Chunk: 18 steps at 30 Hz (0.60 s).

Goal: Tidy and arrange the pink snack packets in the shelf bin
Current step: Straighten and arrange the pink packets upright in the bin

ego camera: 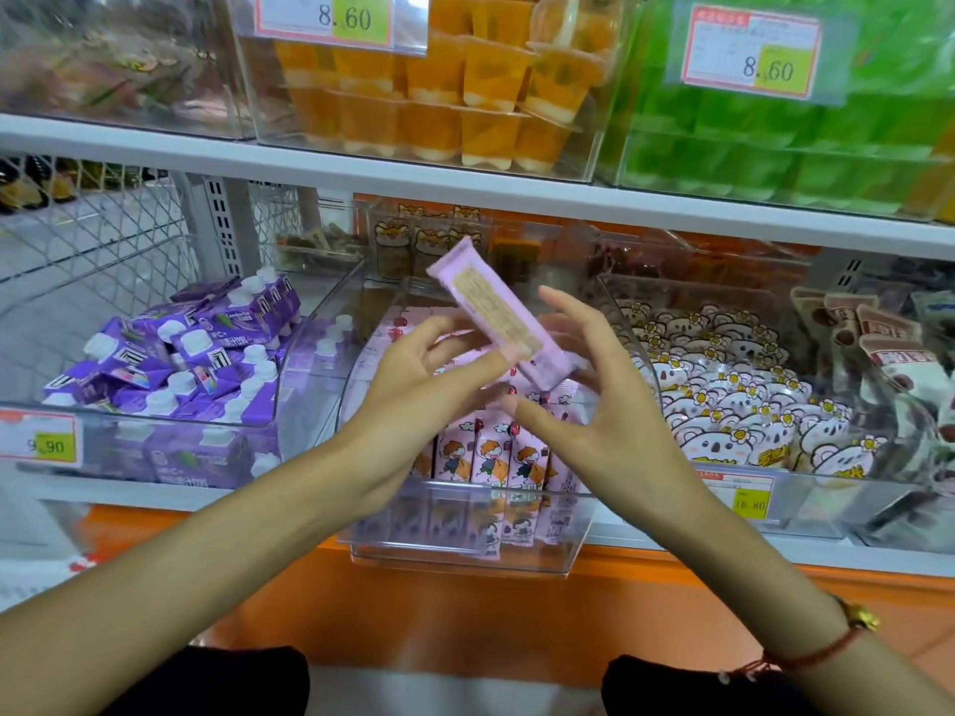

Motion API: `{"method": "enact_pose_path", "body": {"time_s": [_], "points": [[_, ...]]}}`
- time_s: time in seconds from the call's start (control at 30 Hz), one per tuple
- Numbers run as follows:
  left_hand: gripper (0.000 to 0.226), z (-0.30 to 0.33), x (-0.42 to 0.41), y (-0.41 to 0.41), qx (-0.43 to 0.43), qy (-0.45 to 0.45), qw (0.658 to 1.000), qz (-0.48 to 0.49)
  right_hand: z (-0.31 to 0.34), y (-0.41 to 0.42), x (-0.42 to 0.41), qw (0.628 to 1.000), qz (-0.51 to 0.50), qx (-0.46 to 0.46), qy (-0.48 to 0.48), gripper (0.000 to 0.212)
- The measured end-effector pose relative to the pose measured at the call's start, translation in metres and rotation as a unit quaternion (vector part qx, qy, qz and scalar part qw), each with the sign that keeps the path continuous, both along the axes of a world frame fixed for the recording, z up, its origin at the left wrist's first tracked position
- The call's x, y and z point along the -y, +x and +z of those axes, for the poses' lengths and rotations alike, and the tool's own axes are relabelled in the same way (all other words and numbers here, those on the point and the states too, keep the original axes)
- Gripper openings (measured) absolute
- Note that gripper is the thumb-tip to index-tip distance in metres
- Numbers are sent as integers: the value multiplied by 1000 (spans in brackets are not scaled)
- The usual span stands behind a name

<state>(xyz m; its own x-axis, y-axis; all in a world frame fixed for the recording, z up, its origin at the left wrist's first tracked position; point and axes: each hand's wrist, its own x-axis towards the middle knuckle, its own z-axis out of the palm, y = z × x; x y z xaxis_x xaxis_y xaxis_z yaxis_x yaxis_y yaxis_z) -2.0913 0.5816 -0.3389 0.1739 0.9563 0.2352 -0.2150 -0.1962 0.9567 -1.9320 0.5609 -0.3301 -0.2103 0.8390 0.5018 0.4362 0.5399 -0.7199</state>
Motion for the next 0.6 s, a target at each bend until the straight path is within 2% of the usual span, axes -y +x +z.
{"method": "enact_pose_path", "body": {"time_s": [0.1, 0.23, 0.4, 0.53, 0.6], "points": [[49, -1, 2, 4, 30, -46, 998, -10, 4, 0, 0, 999, -11, -36, 38, 39], [82, -2, -1, 0, -4, -14, 997, 81, 6, 9, -3, 994, -14, -108, 24, 30], [45, 5, 2, -4, -147, 155, 971, 105, 4, 19, -12, 962, -45, -256, -89, 38], [37, 4, 1, -3, -172, 186, 959, 124, 3, 22, -16, 953, -37, -280, -110, 37], [38, 4, -3, -6, -174, 199, 954, 141, 3, 24, -16, 961, -46, -249, -110, 41]]}}
